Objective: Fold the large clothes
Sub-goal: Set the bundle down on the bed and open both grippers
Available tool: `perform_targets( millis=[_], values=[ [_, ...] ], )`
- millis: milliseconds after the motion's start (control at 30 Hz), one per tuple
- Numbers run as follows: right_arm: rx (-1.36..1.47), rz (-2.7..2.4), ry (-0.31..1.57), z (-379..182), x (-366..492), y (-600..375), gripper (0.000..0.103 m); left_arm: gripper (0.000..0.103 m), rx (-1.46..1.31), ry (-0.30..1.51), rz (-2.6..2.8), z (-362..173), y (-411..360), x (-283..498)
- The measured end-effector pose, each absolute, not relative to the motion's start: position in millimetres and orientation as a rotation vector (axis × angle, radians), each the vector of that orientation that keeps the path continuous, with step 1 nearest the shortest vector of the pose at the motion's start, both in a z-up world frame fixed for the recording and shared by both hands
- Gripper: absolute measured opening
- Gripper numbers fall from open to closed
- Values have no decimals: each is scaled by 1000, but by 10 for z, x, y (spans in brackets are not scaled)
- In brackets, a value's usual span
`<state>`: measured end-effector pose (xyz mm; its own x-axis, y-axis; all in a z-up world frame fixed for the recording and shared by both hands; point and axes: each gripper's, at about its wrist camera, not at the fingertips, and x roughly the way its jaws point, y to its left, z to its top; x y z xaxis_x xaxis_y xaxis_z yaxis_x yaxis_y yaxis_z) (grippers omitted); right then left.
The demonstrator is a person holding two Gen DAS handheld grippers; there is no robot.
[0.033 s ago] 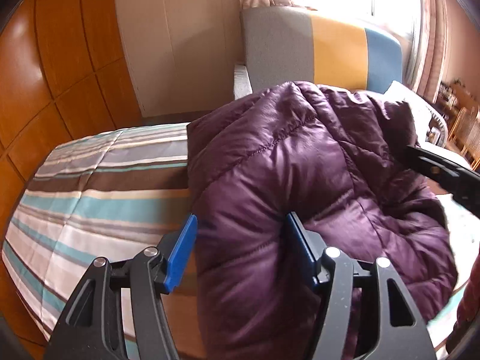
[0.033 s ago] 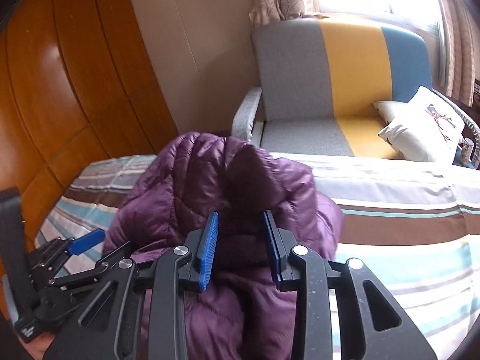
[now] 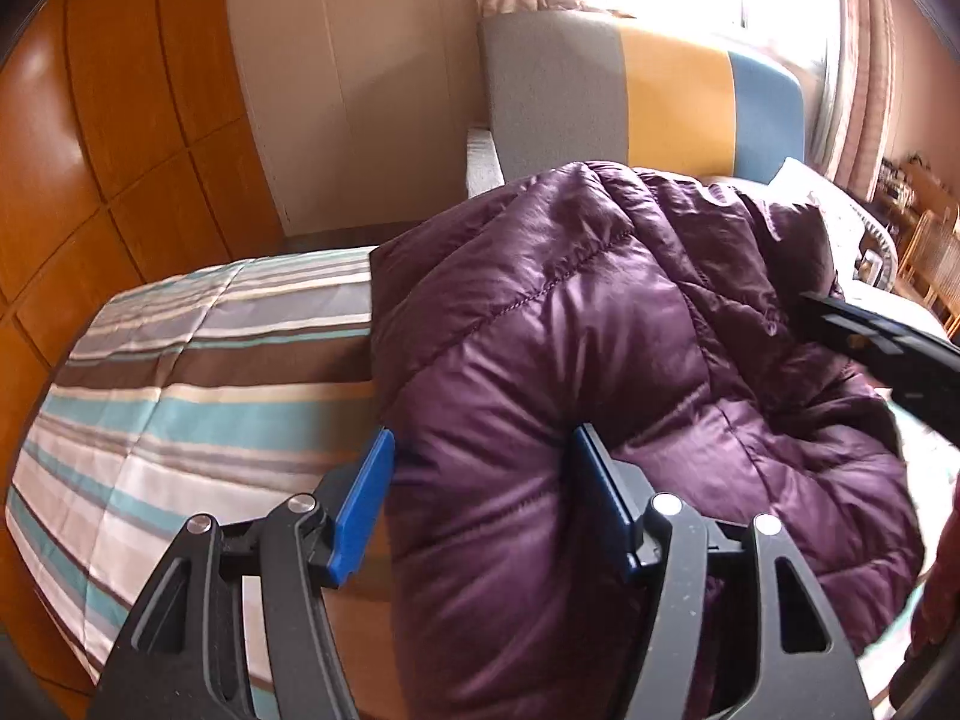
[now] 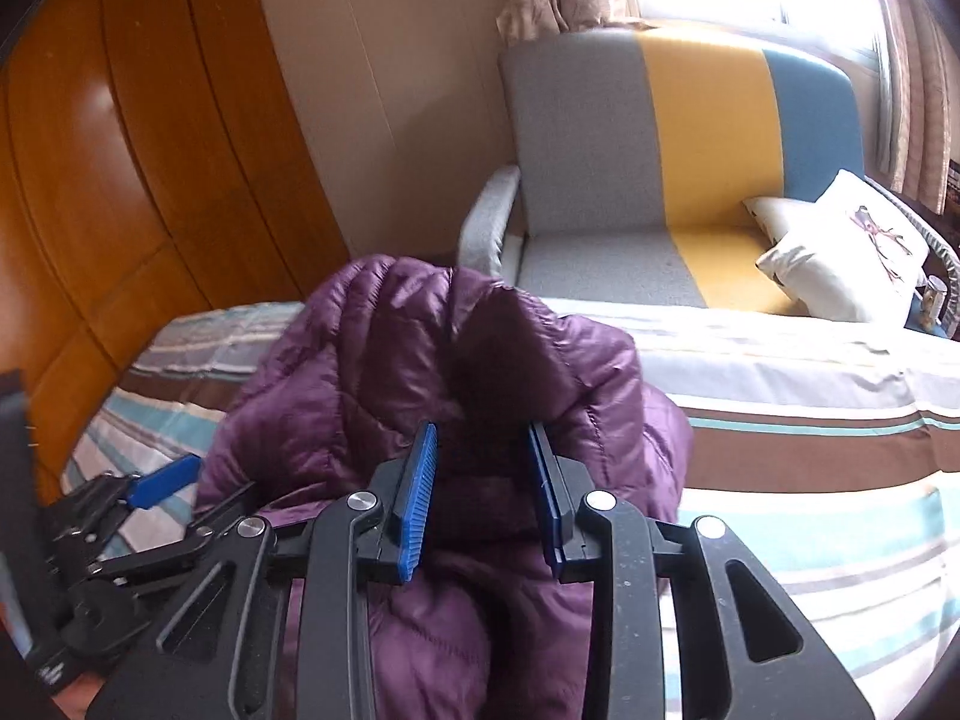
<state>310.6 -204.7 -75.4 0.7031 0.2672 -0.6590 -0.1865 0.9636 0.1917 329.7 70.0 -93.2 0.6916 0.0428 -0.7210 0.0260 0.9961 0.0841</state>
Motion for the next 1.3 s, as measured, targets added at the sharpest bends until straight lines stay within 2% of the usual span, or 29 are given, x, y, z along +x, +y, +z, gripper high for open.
perform_targets(
  millis=[167,500,700,800,867,933,967,1033,1067,1167,1200,1233,1300],
  values=[
    [88,110,873,-1191,3296,-2074,31,65,120,834,-23,-1018,555,3356],
    [55,77,838,-1521,3294,-1999,30,65,129,829,-12,-1214,409,3388],
    [16,82,820,-1491,3159,-1987,30,65,139,830,-8,-1227,415,3357],
    [21,103,835,-1399,3043,-2014,31,68,129,835,0,-1193,442,3300],
    [44,117,831,-1320,2935,-2049,31,75,119,833,18,-1160,480,3236],
    [67,136,819,-1251,2800,-2079,31,87,107,824,39,-1130,522,3143],
    [72,143,808,-1222,2715,-2089,37,94,99,819,47,-1112,536,3100],
    [80,144,792,-1159,2566,-2115,50,101,81,805,74,-1074,588,2985],
    [94,154,777,-1119,2466,-2136,56,101,71,793,88,-1053,617,2910],
    [112,168,762,-1036,2234,-2154,58,101,58,765,112,-1016,671,2715],
    [114,178,760,-1011,2166,-2152,67,101,60,768,130,-1002,675,2654],
    [113,185,758,-994,2085,-2147,71,101,63,775,149,-997,685,2584],
    [107,202,750,-962,1946,-2130,74,101,68,776,164,-983,682,2492]
  ],
)
